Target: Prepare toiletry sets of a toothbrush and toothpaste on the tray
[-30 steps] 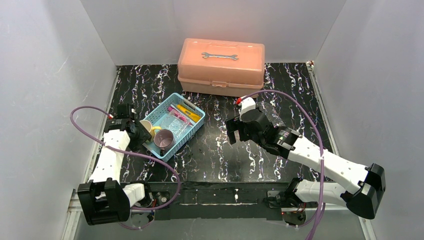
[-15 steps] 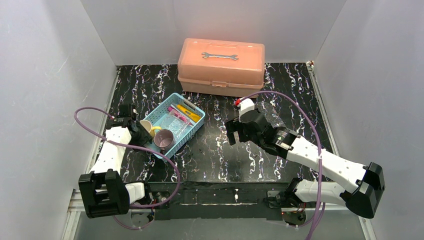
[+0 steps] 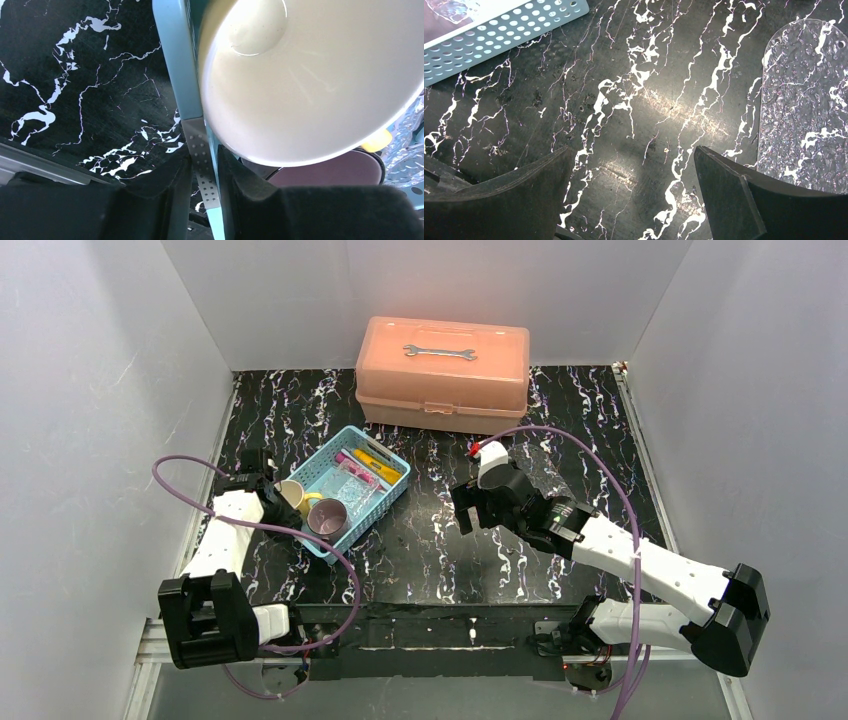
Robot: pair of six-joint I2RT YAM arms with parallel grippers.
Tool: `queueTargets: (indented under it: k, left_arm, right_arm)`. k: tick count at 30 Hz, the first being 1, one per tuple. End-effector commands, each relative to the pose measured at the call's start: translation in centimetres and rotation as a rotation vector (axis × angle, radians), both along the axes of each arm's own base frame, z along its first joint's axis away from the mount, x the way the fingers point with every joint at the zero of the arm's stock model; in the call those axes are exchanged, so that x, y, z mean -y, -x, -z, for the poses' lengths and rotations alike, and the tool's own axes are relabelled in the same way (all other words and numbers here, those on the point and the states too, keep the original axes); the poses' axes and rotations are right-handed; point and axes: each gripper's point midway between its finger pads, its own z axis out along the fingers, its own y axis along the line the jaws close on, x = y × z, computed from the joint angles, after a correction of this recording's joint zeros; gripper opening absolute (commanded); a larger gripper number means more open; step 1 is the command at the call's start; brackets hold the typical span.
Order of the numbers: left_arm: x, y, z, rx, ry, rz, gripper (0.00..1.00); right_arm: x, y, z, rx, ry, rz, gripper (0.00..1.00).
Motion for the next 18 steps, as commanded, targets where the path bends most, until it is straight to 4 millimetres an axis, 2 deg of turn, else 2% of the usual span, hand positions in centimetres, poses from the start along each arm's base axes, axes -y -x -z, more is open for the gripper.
queueTargets:
  k: [1, 7, 10, 18]
  left_arm:
    - [0.3, 0.7, 0.5, -0.028, 0.019, 0.011, 0.20]
    - [0.5, 0.7, 0.4, -0.025, 0.030, 0.030, 0.00]
    - [0.6, 0.7, 0.1, -0.015, 0.033, 0.051, 0.00]
    - [2.4, 0.6, -0.9, 0.023, 0.121, 0.171, 0.00]
  right_arm:
    - [-0.3, -0.1, -0.8, 0.018, -0.036, 0.003, 1.00]
    - [-0.1, 0.0, -1.1, 0.017, -0.039, 0.005, 1.00]
    - [0.0, 0.1, -1.2, 0.017, -0.038, 0.006, 1.00]
    - [0.3, 0.4, -1.1, 0.009, -0.042, 0.010, 1.00]
